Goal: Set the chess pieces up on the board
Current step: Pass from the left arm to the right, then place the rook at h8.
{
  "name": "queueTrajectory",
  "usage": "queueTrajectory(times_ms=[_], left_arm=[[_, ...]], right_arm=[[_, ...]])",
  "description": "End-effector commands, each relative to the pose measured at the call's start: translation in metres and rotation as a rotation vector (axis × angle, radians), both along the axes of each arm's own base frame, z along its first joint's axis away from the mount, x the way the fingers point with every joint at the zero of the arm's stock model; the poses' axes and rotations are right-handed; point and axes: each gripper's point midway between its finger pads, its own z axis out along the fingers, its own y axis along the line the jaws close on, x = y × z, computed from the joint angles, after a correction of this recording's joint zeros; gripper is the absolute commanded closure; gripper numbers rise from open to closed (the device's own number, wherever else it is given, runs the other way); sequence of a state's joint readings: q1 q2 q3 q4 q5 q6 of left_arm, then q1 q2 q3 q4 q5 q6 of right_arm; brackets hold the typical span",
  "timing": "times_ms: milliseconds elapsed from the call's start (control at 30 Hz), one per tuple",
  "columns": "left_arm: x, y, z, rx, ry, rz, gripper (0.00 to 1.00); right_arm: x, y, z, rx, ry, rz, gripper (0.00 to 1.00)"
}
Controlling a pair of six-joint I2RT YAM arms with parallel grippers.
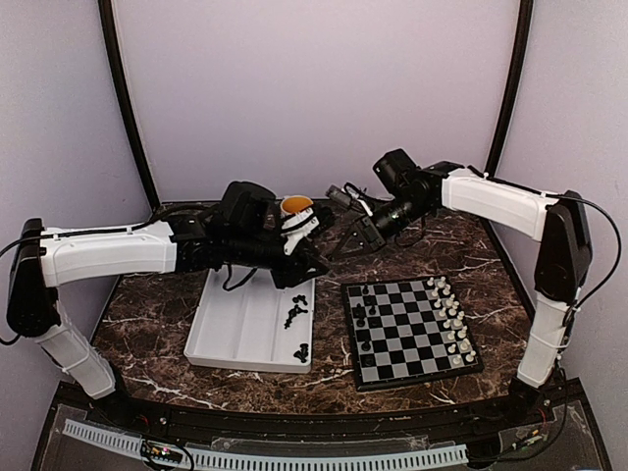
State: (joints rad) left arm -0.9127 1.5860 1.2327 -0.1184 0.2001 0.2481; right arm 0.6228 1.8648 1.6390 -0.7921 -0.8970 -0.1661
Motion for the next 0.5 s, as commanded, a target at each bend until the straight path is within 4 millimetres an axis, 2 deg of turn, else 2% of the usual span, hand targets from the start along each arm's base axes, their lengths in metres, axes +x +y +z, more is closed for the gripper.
queueTrajectory(times_ms=[0, 100, 133, 167, 200, 300, 467], left_arm=[[0.002, 0.022, 0.04, -0.053, -0.128, 0.07, 0.56], [0.007, 0.036, 0.056, -0.108, -0.194, 0.146, 0.48], [0.007, 0.039, 0.053, -0.116, -0.192, 0.158, 0.43], [0.011, 0.044, 0.062, -0.137, -0.221, 0.197, 0.42], [0.013, 0.046, 0.061, -0.14, -0.223, 0.214, 0.4], [0.023, 0.054, 0.064, -0.133, -0.249, 0.283, 0.38], [0.026, 0.057, 0.063, -0.126, -0.248, 0.31, 0.38]], right_arm=[[0.038, -0.017, -0.025, -0.178, -0.218, -0.075, 0.91], [0.055, -0.031, -0.047, -0.288, -0.316, -0.121, 0.92], [0.06, -0.035, -0.053, -0.318, -0.346, -0.133, 0.92], [0.064, -0.039, -0.059, -0.345, -0.368, -0.142, 0.92], [0.066, -0.042, -0.065, -0.374, -0.384, -0.147, 0.91], [0.071, -0.05, -0.083, -0.47, -0.425, -0.151, 0.91], [0.066, -0.054, -0.11, -0.586, -0.475, -0.114, 0.91]])
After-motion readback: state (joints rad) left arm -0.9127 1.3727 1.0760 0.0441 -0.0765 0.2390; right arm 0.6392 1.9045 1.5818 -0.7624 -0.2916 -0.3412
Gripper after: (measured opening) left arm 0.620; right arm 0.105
